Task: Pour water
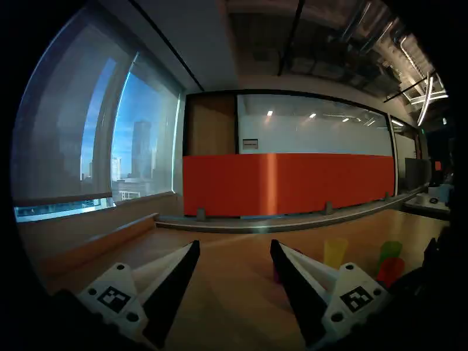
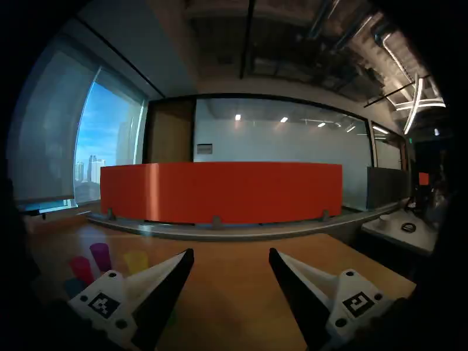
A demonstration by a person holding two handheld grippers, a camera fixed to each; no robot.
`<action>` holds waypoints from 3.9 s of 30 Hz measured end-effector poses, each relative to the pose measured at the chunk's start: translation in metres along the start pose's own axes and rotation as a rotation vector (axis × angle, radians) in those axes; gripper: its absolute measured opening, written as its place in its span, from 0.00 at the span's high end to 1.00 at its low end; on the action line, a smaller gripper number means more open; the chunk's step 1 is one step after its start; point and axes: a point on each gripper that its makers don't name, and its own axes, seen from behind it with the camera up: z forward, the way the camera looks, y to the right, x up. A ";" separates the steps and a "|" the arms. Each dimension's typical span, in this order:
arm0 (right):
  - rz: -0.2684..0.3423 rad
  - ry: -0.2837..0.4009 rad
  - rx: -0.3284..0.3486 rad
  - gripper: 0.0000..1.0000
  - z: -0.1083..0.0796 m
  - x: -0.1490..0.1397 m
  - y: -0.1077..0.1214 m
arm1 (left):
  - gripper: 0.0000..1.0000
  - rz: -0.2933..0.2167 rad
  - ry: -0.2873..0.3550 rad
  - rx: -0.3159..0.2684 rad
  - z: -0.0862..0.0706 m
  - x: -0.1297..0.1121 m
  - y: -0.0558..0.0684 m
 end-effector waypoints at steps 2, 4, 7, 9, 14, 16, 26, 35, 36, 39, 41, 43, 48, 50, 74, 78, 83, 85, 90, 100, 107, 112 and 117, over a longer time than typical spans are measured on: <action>0.005 0.004 0.003 0.01 0.000 0.000 0.000 | 0.11 0.001 0.002 0.000 -0.001 -0.003 0.003; 0.012 0.006 0.003 0.01 0.000 0.001 0.000 | 0.11 0.003 0.004 -0.008 -0.001 -0.006 0.008; 0.019 0.007 0.000 0.01 0.000 0.001 0.001 | 0.11 0.010 0.007 -0.024 -0.003 -0.010 0.016; 0.016 0.007 0.003 0.01 -0.001 0.002 0.000 | 0.11 0.016 0.010 -0.029 -0.003 -0.013 0.020; -0.009 0.004 0.006 0.01 -0.001 0.000 -0.004 | 0.11 0.018 0.004 -0.031 -0.004 -0.024 0.024; -0.014 -0.001 0.005 0.01 0.000 -0.001 -0.004 | 0.11 0.014 -0.002 -0.037 -0.004 -0.029 0.026; -0.015 -0.020 0.005 0.01 0.003 -0.005 -0.006 | 0.11 0.008 -0.027 -0.061 -0.004 -0.052 0.032; -0.016 -0.027 0.012 0.01 0.005 -0.008 -0.009 | 0.11 0.009 -0.035 -0.081 -0.003 -0.062 0.037; -0.017 -0.028 0.012 0.01 0.005 -0.009 -0.009 | 0.11 0.007 -0.036 -0.083 -0.003 -0.063 0.037; -0.015 -0.031 0.007 0.01 0.006 -0.010 -0.007 | 0.11 -0.006 -0.035 -0.086 -0.002 -0.063 0.036; -0.010 -0.031 0.007 0.01 0.006 -0.008 -0.008 | 0.11 -0.013 -0.035 -0.085 -0.002 -0.063 0.034; -0.006 -0.030 0.009 0.01 0.006 -0.007 -0.008 | 0.11 -0.016 -0.035 -0.084 -0.002 -0.063 0.033; -0.002 -0.028 0.010 0.01 0.007 -0.007 -0.010 | 0.11 -0.014 -0.034 -0.082 -0.003 -0.062 0.031; -0.007 -0.029 0.011 0.01 0.007 -0.008 -0.010 | 0.11 -0.014 -0.034 -0.082 -0.003 -0.062 0.031; -0.030 0.008 0.020 0.01 -0.007 -0.011 -0.008 | 0.02 -0.011 -0.036 -0.086 -0.003 -0.064 0.033; -0.048 0.018 0.022 0.01 -0.010 -0.017 -0.008 | 0.02 -0.011 -0.036 -0.087 -0.004 -0.063 0.033; -0.049 0.040 0.047 0.01 -0.010 -0.024 -0.014 | 0.01 -0.011 -0.036 -0.086 -0.004 -0.063 0.032; -0.038 0.049 0.054 0.00 -0.009 -0.027 -0.015 | 0.01 -0.011 -0.036 -0.086 -0.004 -0.063 0.032; 0.011 0.067 0.067 0.00 -0.006 -0.036 -0.015 | 0.02 -0.010 -0.035 -0.086 -0.003 -0.063 0.033; -0.032 0.060 0.020 0.01 -0.004 -0.050 0.002 | 0.02 -0.010 -0.035 -0.086 -0.003 -0.063 0.032; -0.058 0.050 0.008 0.01 -0.006 -0.059 0.004 | 0.02 -0.010 -0.035 -0.086 -0.004 -0.063 0.032; -0.041 0.040 -0.001 0.01 -0.005 -0.066 0.009 | 0.02 -0.010 -0.035 -0.086 -0.004 -0.063 0.032; -0.028 0.033 -0.010 0.01 -0.002 -0.070 0.016 | 0.02 -0.010 -0.035 -0.086 -0.004 -0.064 0.031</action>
